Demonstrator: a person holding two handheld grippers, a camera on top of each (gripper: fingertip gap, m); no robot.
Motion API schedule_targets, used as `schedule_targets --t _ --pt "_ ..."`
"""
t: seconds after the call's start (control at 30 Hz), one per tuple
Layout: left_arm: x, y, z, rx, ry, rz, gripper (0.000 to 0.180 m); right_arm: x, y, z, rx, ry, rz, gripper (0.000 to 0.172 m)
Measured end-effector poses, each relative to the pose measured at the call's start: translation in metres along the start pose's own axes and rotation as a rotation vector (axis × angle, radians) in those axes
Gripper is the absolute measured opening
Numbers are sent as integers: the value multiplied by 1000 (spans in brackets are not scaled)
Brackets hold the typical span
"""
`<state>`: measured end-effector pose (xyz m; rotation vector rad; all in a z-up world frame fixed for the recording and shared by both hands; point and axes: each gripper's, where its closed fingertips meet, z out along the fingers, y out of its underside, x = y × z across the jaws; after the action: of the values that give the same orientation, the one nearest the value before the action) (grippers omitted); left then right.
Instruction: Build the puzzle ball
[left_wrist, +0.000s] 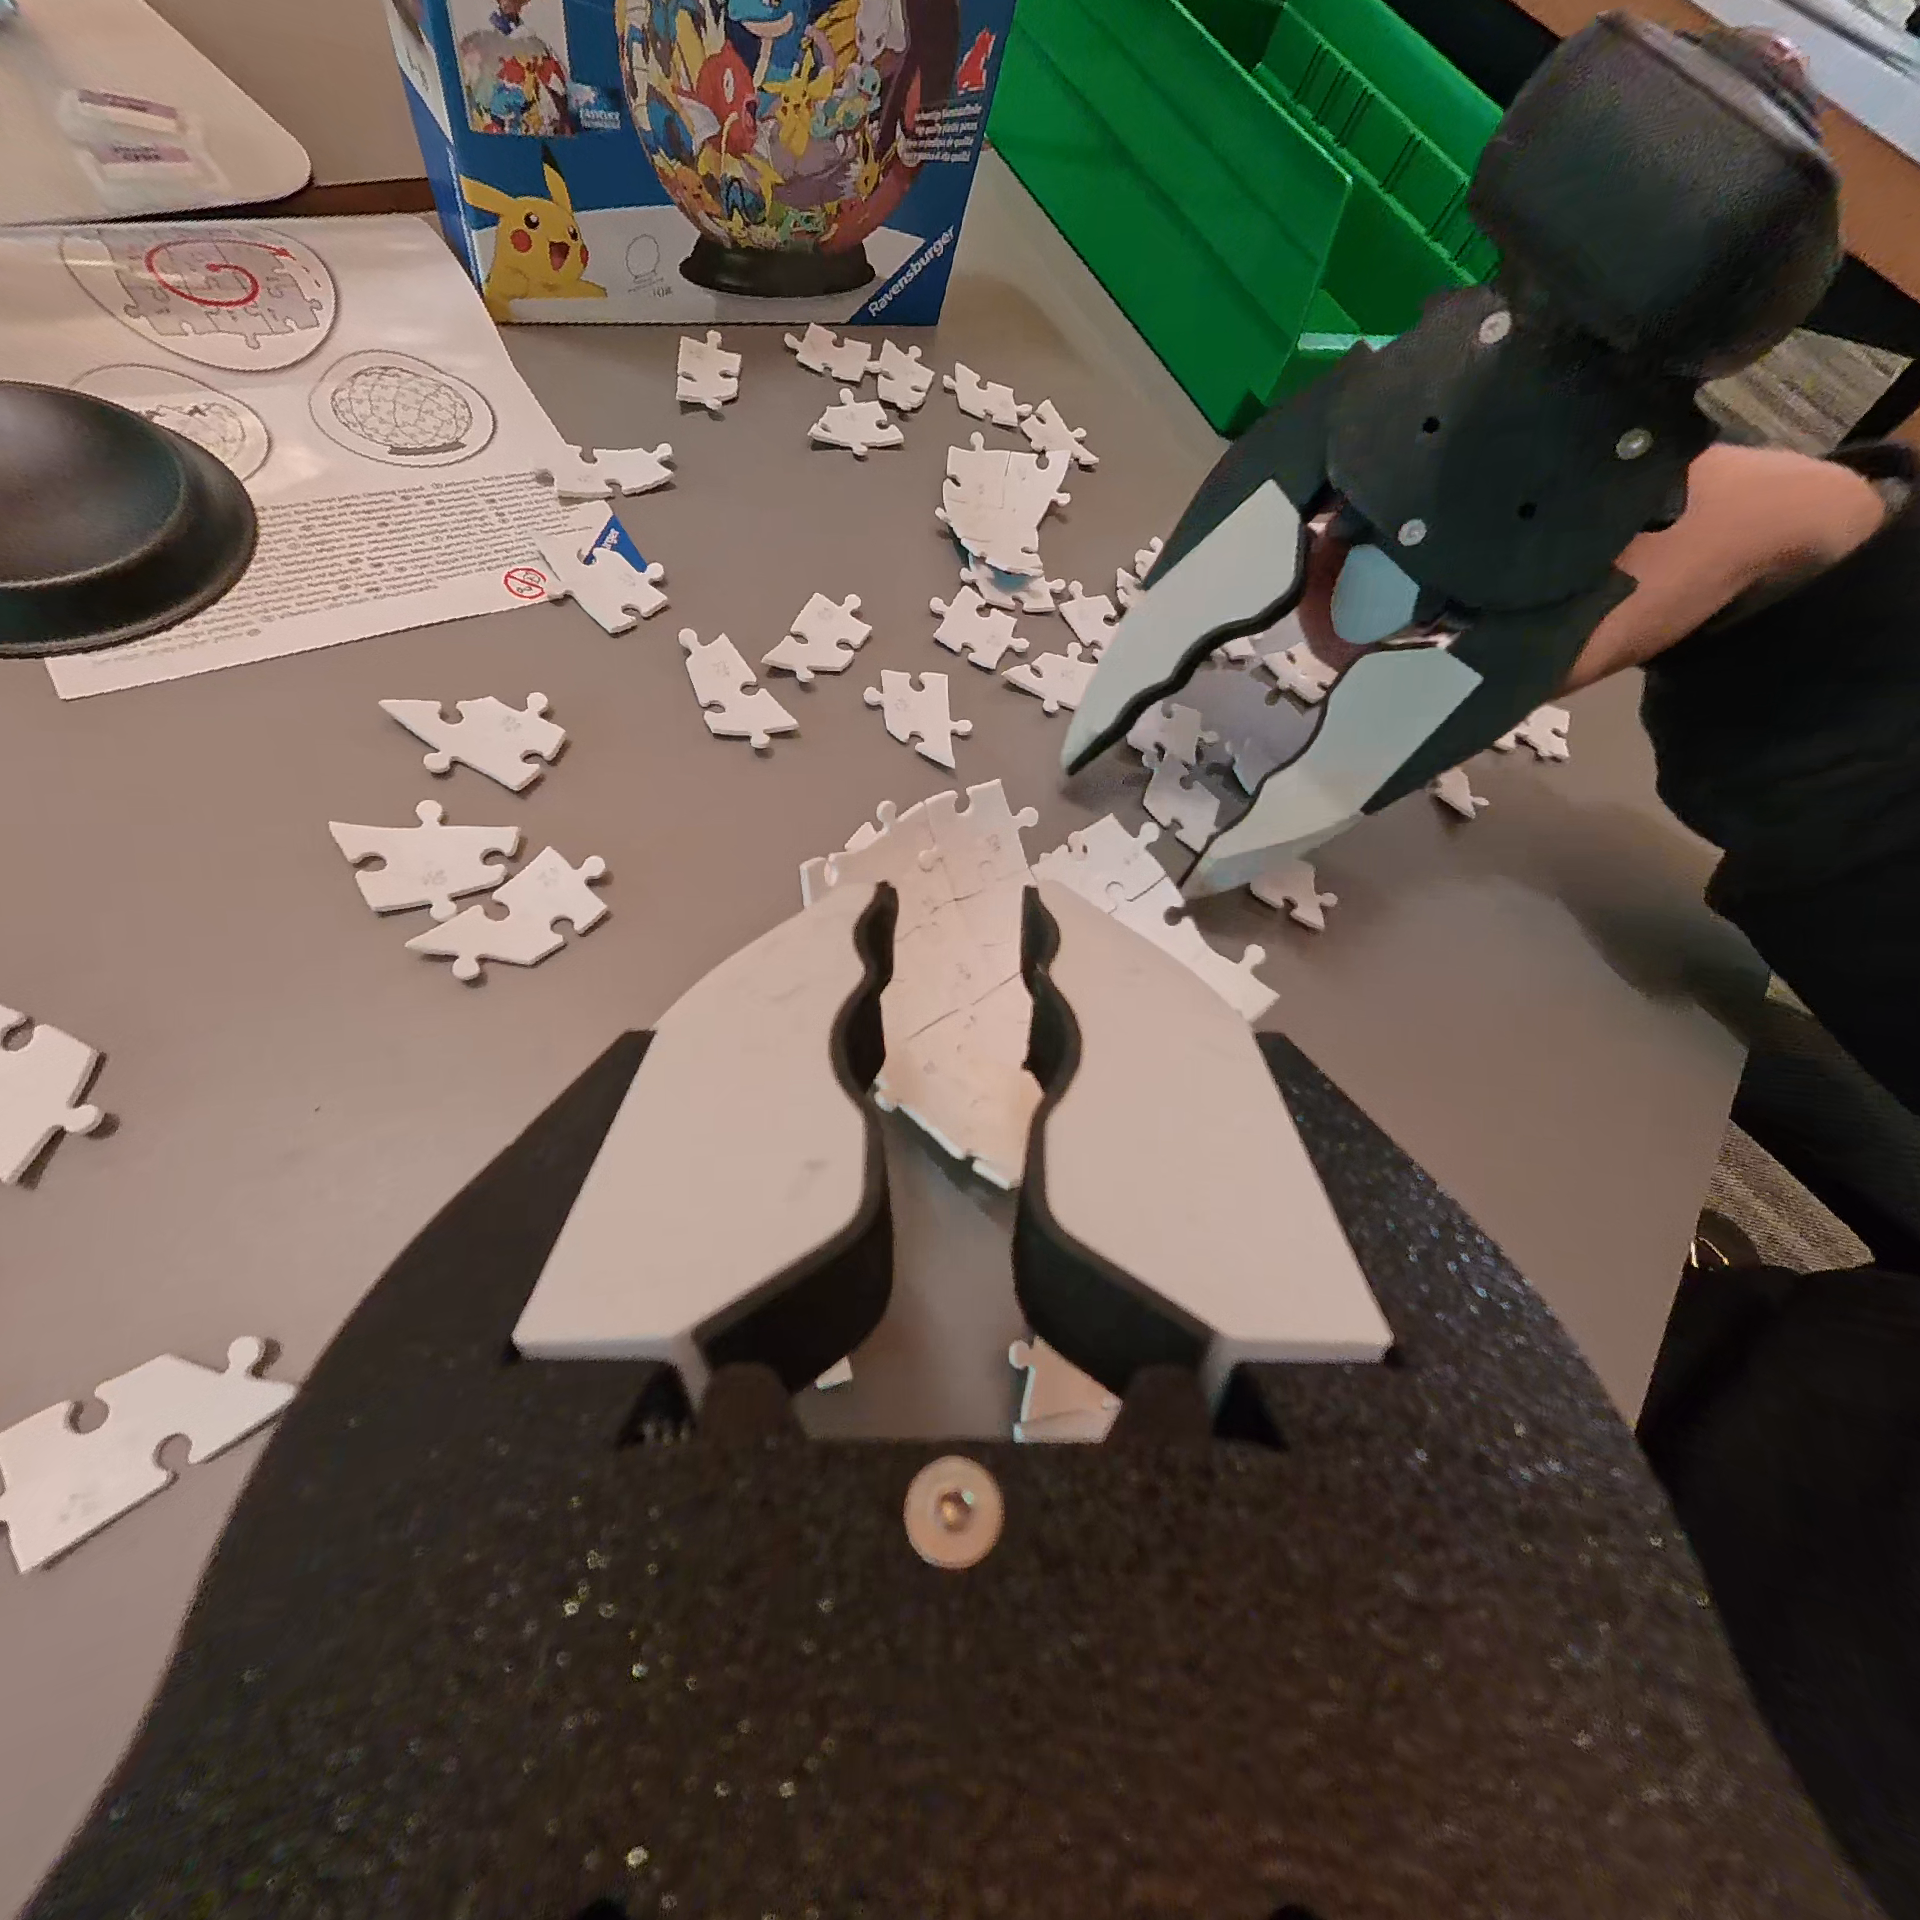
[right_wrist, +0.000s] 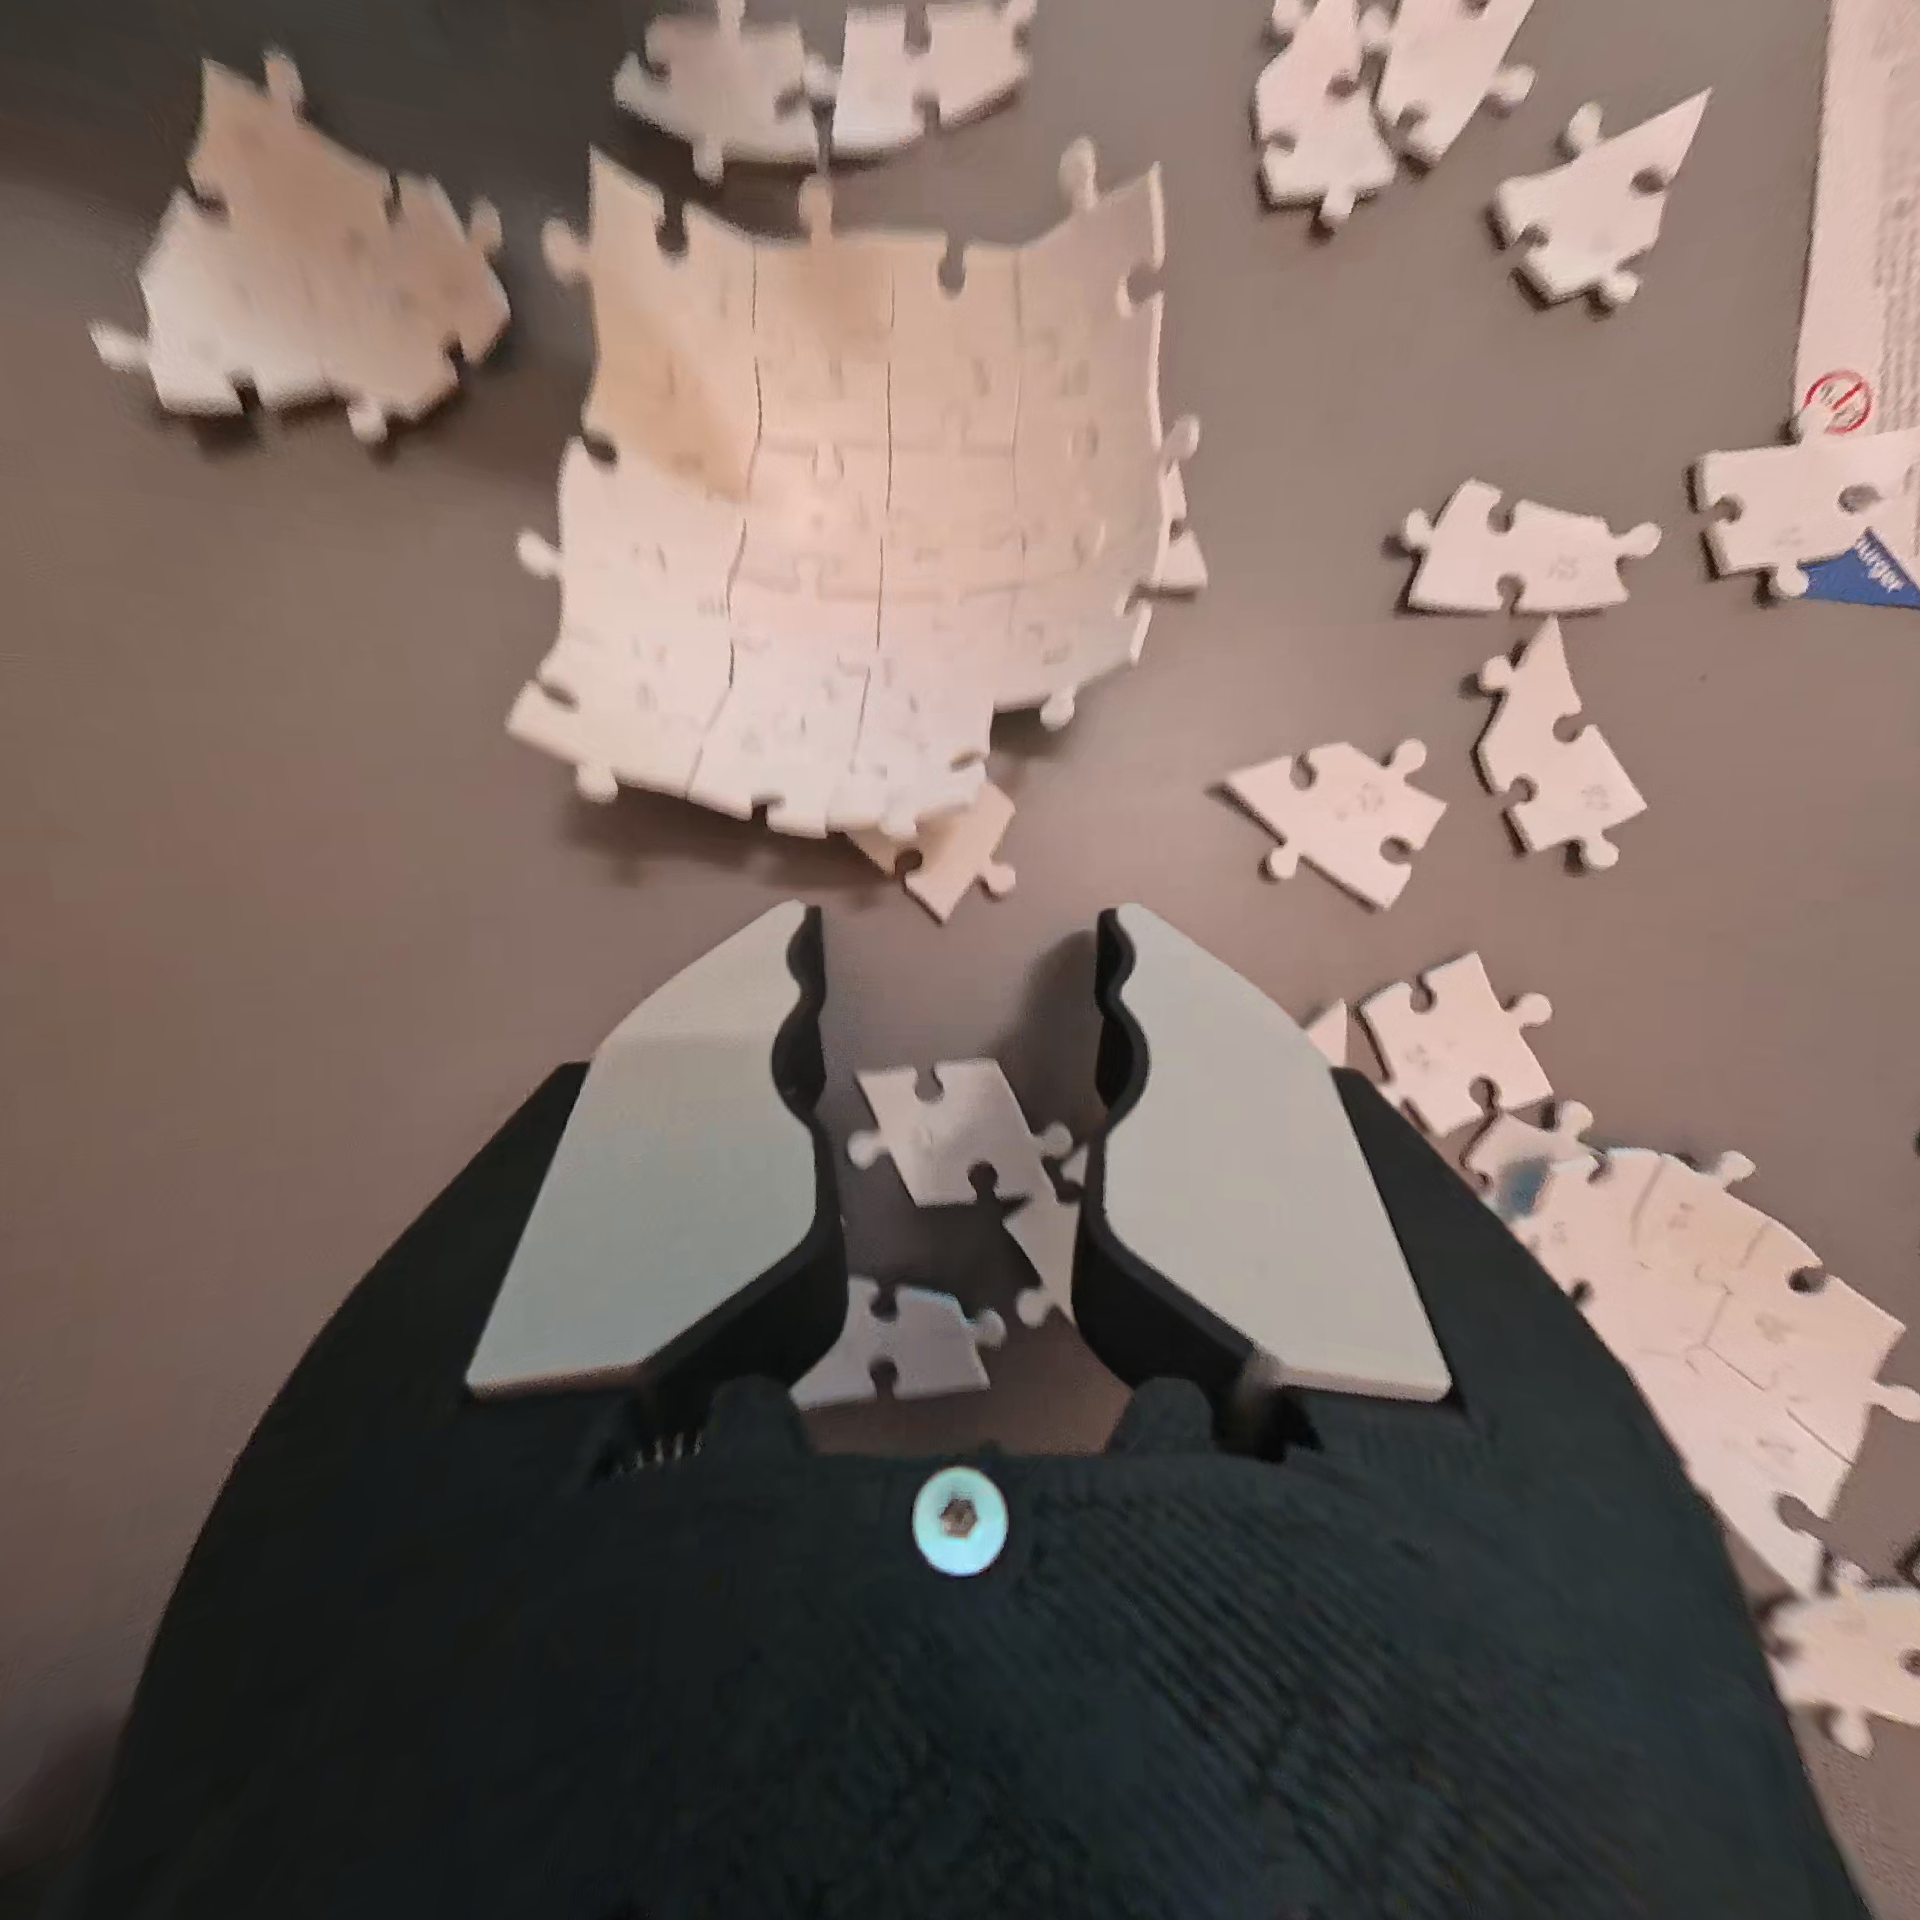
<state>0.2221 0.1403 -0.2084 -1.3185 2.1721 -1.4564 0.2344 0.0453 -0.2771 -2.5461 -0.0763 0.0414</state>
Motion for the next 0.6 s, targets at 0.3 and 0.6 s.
schedule_targets --t 0.3,0.6 --pt "4 3 -1 -8 17 4 22 -14 -7 17 22 -17 -64 27" --pt "15 2 -3 -17 49 22 22 -7 17 -8 -48 23 -143 25"
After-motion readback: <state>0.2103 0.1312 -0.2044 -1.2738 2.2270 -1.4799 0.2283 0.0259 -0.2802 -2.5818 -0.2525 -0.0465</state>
